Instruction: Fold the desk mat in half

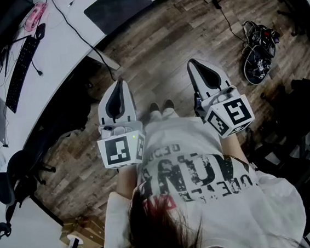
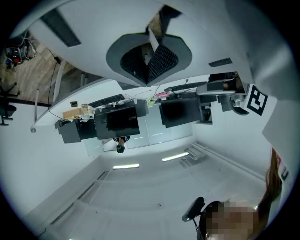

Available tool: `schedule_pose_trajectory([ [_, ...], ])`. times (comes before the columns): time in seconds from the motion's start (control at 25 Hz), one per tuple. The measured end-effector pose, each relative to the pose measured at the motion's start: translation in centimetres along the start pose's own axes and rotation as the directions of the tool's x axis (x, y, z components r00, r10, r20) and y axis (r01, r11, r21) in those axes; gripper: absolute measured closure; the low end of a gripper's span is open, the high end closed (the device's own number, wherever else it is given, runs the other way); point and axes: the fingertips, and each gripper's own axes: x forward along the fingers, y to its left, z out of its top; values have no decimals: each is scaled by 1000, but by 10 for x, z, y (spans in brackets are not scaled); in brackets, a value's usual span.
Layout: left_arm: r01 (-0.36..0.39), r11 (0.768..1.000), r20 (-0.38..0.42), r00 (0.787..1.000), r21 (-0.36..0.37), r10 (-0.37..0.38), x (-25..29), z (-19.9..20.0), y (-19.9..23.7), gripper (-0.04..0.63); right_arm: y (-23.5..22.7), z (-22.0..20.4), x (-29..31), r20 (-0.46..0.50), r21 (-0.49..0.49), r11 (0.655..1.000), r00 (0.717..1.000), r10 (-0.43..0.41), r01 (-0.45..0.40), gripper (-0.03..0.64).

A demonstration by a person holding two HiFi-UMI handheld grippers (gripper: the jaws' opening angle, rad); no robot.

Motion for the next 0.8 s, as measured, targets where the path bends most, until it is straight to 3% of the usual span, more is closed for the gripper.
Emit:
schedule_pose_trajectory([
  [0.8,-17,1000,19,1000,-2,17,6,3,-24,592,-19,5,-15,29,-10,999,999,33,-33,618],
])
